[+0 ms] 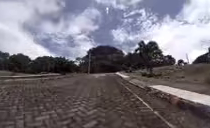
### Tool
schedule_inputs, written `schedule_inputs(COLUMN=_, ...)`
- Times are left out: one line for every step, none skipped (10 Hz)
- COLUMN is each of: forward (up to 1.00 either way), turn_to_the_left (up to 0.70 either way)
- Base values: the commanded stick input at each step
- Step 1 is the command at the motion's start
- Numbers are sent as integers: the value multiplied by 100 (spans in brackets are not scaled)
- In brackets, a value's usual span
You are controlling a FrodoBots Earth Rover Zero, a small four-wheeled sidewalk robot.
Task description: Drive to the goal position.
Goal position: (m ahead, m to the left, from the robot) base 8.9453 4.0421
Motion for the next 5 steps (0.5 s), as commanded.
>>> schedule_inputs(forward=100, turn_to_the_left=0)
schedule_inputs(forward=100, turn_to_the_left=0)
schedule_inputs(forward=100, turn_to_the_left=0)
schedule_inputs(forward=100, turn_to_the_left=0)
schedule_inputs(forward=100, turn_to_the_left=0)
